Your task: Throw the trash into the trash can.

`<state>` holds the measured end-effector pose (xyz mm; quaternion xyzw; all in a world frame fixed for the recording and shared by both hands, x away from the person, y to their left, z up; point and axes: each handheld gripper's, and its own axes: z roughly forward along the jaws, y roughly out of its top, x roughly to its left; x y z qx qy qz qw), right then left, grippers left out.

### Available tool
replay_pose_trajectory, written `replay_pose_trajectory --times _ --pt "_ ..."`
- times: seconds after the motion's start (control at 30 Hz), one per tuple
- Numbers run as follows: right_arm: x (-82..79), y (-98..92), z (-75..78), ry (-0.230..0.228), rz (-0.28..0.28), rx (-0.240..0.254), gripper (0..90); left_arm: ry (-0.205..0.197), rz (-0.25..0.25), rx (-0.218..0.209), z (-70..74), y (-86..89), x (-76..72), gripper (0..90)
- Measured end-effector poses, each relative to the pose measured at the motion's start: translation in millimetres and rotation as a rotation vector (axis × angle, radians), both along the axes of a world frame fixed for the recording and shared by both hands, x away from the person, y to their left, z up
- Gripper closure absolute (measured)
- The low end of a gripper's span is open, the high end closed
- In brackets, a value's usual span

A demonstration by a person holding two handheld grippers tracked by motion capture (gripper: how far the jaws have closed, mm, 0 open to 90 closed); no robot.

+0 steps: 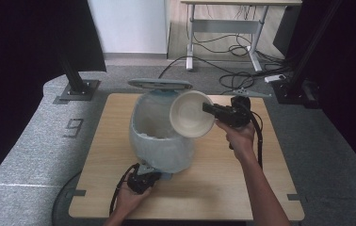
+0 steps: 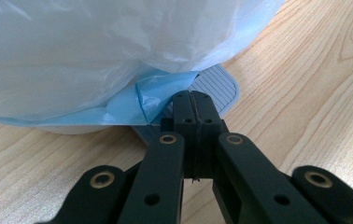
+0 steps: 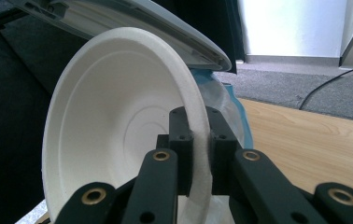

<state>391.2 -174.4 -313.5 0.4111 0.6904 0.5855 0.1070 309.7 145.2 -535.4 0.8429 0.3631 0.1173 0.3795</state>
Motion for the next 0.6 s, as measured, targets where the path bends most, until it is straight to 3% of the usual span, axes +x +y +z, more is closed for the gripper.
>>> replay_pose_trajectory --times 0.6 --pt "10.8 24.8 2.7 -0.005 0.017 -0.014 82.8 -0.002 -0.004 0.005 0.1 0.1 0.0 90.0"
